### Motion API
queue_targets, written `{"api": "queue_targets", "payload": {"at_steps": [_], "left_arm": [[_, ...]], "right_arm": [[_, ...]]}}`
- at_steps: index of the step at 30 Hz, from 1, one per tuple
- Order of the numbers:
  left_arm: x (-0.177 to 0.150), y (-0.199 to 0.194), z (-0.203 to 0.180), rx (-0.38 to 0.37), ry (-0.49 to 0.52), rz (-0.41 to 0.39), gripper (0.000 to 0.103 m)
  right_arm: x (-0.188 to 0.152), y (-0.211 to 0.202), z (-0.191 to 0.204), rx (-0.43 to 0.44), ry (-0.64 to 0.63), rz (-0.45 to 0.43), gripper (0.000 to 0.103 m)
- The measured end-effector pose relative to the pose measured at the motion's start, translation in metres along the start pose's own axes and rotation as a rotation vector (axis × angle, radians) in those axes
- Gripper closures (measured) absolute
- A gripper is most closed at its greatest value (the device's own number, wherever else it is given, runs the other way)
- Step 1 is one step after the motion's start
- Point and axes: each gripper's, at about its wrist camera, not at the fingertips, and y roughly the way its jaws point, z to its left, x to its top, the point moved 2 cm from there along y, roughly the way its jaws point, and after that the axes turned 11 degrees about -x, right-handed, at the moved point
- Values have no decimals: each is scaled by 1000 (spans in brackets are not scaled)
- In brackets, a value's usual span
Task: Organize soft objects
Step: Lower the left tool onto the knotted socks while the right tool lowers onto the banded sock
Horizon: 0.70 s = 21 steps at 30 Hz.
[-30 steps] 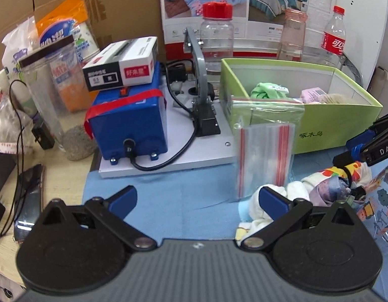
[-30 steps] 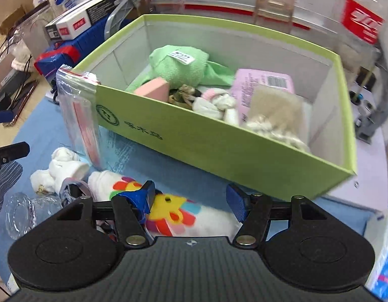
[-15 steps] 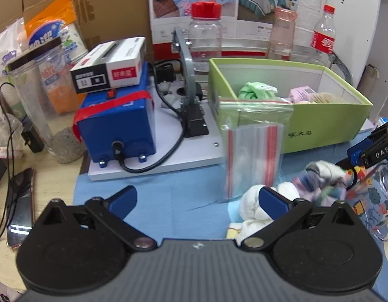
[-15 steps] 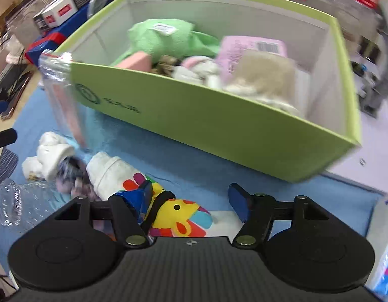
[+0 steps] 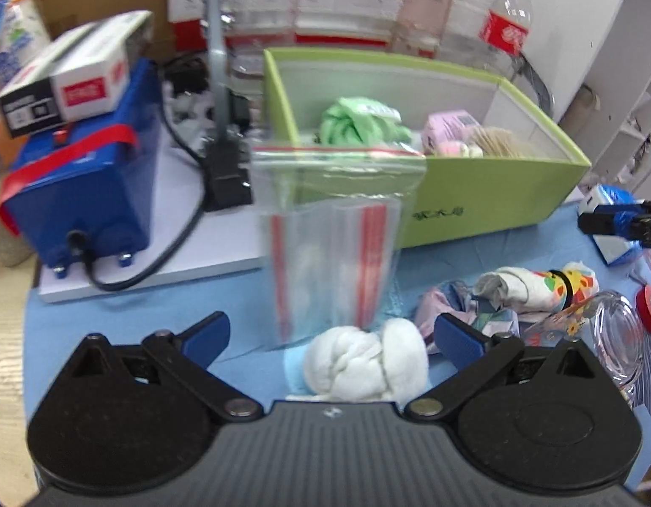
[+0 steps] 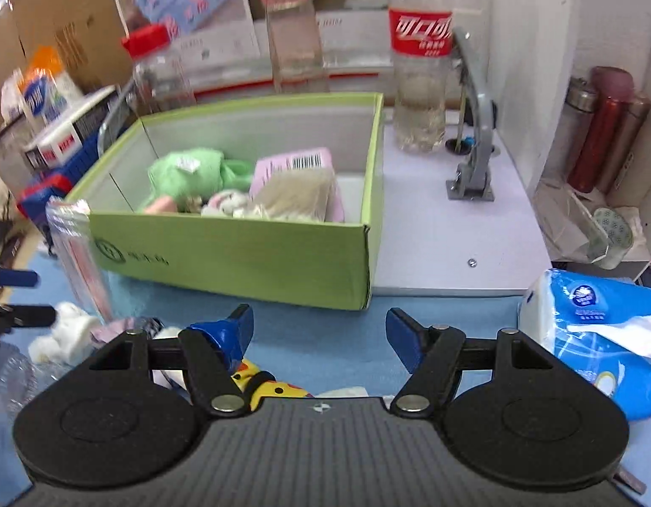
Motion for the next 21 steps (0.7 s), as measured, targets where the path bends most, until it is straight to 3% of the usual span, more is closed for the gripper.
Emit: {"api": "queue_targets", "payload": {"at_steps": [7,16,21], "left_arm": [[-5,32,5,116,37,111,1],[-45,-17,62,261,-106,33,1],[-64,-52,73,310,-121,-35,1]], "right_arm": [[-15,-6,-11,7,44,16,47],[-30,1,-19,15,53,53,47],[-35,-7,-11,50,-153,52,47]]}}
